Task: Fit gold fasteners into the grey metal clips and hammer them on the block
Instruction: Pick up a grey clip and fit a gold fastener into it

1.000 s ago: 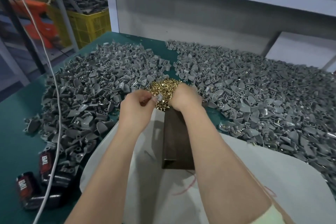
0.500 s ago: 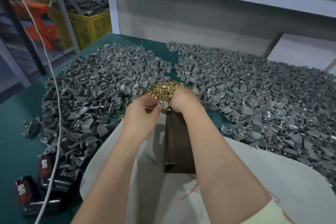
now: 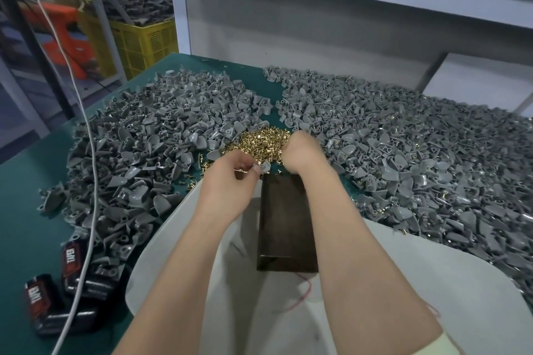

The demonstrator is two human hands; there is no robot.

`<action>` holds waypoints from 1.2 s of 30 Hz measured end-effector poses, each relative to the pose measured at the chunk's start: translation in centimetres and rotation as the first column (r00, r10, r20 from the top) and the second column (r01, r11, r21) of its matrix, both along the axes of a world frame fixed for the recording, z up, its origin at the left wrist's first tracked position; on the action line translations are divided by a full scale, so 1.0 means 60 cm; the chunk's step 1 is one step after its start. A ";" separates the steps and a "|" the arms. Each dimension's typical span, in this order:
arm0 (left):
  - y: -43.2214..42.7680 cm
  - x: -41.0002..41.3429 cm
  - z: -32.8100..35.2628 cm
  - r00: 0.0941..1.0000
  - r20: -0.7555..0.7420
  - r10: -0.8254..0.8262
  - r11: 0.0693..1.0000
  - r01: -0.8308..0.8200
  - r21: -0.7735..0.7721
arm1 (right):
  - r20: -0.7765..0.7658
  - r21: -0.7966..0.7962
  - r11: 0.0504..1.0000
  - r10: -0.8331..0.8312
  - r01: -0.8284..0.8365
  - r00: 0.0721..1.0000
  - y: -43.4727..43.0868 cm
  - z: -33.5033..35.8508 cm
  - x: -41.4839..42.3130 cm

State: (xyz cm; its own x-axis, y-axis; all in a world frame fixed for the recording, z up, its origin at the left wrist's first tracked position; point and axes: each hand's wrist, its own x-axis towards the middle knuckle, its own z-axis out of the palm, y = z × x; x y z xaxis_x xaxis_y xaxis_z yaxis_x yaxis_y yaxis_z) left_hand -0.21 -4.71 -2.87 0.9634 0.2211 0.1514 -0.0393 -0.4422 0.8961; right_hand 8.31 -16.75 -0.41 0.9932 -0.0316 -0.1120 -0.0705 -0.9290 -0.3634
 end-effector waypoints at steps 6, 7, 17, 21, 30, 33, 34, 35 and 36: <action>-0.019 -0.014 0.009 0.990 -0.141 -0.010 0.980 -0.019 -0.200 | 0.053 0.308 0.942 -0.157 0.134 0.986 -0.066 0.001 -0.043; -0.019 -0.018 0.011 0.989 -0.149 -0.015 0.983 -0.013 -0.185 | 0.076 0.348 0.926 -0.185 0.148 0.980 -0.075 -0.002 -0.055; -0.079 0.003 0.061 0.957 -0.263 -0.121 0.957 0.183 0.225 | 0.137 0.457 0.875 -0.249 0.162 0.959 -0.117 -0.012 -0.157; -0.132 0.006 0.051 0.948 -0.238 -0.210 0.913 0.277 0.300 | 0.120 0.447 0.872 -0.280 0.200 0.953 -0.143 -0.024 -0.193; -0.133 0.019 0.032 0.943 0.058 -0.327 0.935 0.315 0.161 | 0.307 0.369 0.906 -0.329 0.207 0.893 -0.145 -0.022 -0.185; -0.102 0.004 0.018 0.965 0.109 -0.237 0.899 0.175 0.400 | 0.279 0.687 0.713 -0.434 0.138 0.857 -0.136 -0.010 -0.169; -0.091 -0.002 0.015 0.973 0.097 -0.208 0.872 0.140 0.469 | 0.223 0.797 0.596 -0.441 0.099 0.869 -0.131 -0.008 -0.165; -0.082 -0.008 0.013 0.979 0.078 -0.189 0.847 0.122 0.517 | 0.188 0.858 0.509 -0.422 0.061 0.887 -0.125 -0.008 -0.164; -0.076 -0.013 0.012 0.982 0.063 -0.179 0.832 0.117 0.542 | 0.195 0.866 0.500 -0.375 0.020 0.906 -0.118 -0.011 -0.163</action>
